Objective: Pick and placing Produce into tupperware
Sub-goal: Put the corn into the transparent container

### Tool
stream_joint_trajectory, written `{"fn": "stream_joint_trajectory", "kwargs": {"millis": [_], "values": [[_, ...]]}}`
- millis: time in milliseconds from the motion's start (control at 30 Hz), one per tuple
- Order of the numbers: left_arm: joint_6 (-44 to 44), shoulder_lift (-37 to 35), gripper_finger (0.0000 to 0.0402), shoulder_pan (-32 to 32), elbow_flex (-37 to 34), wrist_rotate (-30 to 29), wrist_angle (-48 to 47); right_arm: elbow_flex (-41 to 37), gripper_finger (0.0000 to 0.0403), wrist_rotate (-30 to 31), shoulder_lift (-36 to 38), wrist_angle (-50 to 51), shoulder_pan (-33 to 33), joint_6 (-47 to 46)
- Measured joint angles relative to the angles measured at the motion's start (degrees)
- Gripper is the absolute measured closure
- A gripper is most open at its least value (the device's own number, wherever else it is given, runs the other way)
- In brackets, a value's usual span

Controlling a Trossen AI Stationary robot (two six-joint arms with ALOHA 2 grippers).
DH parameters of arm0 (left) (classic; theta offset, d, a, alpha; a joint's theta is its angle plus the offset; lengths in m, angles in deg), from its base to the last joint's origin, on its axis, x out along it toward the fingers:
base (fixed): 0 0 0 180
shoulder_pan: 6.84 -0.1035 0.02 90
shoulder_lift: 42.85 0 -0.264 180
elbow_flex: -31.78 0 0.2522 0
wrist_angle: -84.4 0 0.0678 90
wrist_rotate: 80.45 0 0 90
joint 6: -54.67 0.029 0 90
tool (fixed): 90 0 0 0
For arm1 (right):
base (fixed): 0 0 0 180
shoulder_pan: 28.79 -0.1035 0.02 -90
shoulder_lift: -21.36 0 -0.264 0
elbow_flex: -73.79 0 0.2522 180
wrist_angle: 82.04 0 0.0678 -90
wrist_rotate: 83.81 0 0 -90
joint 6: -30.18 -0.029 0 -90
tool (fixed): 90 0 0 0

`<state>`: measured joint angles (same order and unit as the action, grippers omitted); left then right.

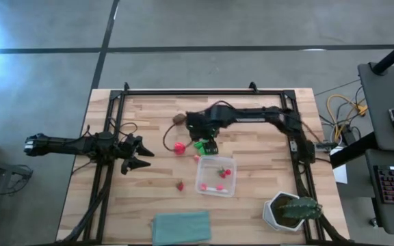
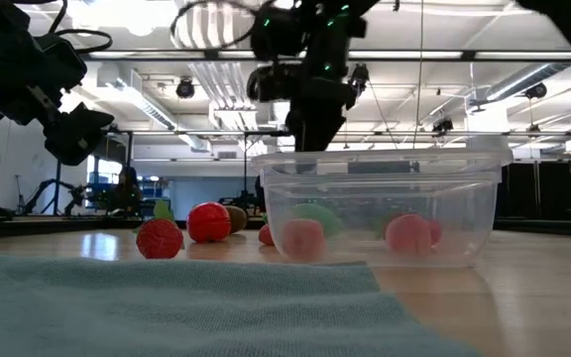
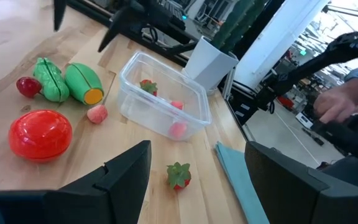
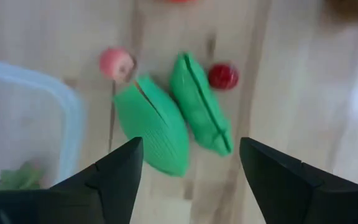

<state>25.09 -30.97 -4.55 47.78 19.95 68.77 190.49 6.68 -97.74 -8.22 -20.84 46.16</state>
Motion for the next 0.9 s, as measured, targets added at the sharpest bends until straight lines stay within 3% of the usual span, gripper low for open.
{"fn": "stream_joint_trajectory", "kwargs": {"millis": [133, 367, 900], "values": [[0.0, 0.0, 0.0155, 0.0, 0.0, 0.0, 0.0, -10.2, 0.0145, 2.6, 6.4, -9.8, -0.4, -1.7], [0.0, 0.0, 0.0155, 0.0, 0.0, 0.0, 0.0, -21.7, 0.0145, 2.0, 12.2, -11.5, -0.8, -5.0], [0.0, 0.0, 0.0155, 0.0, 0.0, 0.0, 0.1, -28.6, 0.0150, -0.9, 12.1, -17.6, -2.0, 7.2]]}}
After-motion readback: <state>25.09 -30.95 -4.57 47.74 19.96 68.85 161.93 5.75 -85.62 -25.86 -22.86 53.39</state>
